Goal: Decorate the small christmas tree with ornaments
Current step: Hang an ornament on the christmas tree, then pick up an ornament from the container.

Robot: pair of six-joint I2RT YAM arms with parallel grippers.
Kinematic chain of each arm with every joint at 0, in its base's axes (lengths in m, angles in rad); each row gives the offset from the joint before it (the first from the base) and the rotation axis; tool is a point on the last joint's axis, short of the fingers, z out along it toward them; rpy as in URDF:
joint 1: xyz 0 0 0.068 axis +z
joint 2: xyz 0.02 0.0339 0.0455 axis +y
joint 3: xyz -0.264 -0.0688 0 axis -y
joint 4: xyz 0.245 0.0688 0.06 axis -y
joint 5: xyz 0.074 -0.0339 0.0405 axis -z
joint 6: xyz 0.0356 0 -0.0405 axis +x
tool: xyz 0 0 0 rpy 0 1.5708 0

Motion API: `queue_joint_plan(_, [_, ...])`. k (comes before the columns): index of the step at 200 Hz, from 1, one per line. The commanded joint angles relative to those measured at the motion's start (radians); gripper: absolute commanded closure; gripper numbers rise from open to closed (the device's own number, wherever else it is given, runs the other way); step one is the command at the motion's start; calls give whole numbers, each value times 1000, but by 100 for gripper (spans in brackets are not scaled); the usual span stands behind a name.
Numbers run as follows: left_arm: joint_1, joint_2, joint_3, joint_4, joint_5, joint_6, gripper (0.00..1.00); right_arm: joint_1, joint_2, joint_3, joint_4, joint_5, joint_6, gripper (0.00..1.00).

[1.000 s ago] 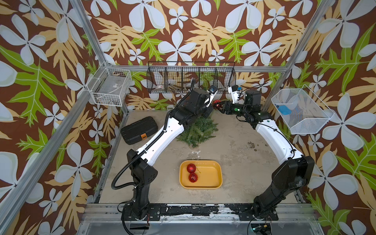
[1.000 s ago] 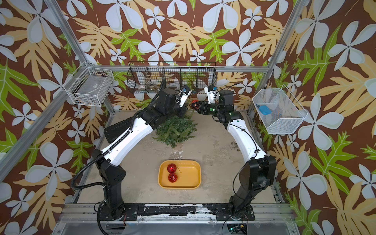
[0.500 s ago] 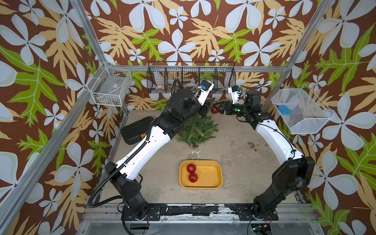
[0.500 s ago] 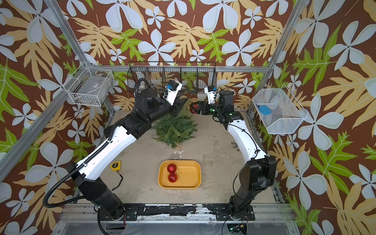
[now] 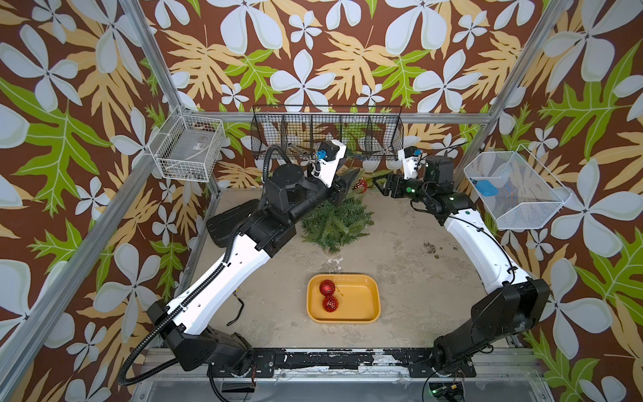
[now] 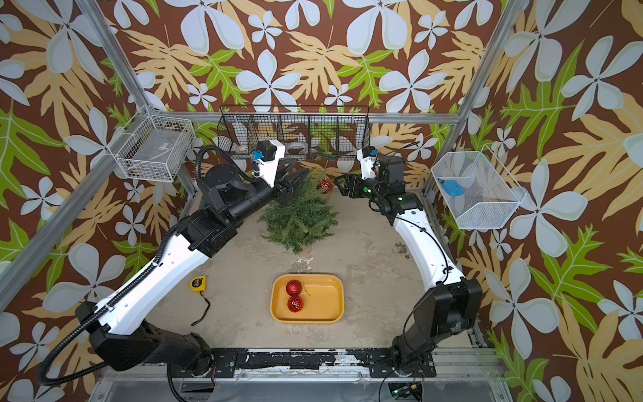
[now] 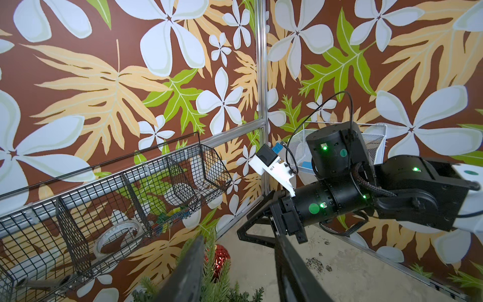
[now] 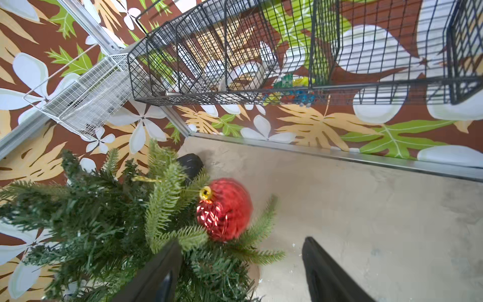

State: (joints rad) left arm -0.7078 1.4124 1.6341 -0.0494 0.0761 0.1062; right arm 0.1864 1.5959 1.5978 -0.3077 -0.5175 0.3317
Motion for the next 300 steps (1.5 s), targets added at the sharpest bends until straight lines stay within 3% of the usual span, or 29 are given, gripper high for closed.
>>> queue_joint_plan(1, [2, -44, -57, 11, -13, -30, 55, 1, -5, -26, -24, -18, -20, 28])
queue_joint_plan(77, [2, -222, -308, -85, -82, -122, 55, 2, -144, -142, -62, 10, -7, 35])
queue_joint_plan(113, [2, -290, -435, -198, -98, -264, 52, 17, -271, -198, -115, 34, 11, 37])
queue_joint_plan(138, [2, -357, -538, -225, -154, -421, 55, 82, -370, -250, -179, 90, 7, 37])
queue_joint_plan(161, [-3, -403, -598, -280, -126, -513, 52, 141, -461, -325, -222, 115, 30, 37])
queue_joint_plan(192, [-113, -411, -662, -411, -243, -682, 48, 170, -567, -426, -245, 123, 77, 37])
queue_joint_plan(235, [-322, -410, -795, -457, -366, -896, 53, 170, -648, -527, -275, 116, 79, 37])
queue_joint_plan(262, [-382, -326, -862, -444, -303, -1003, 53, 171, -661, -573, -265, 94, 79, 37])
queue_joint_plan(300, [-417, -176, -884, -397, -245, -1029, 40, 171, -657, -594, -252, 84, 66, 37])
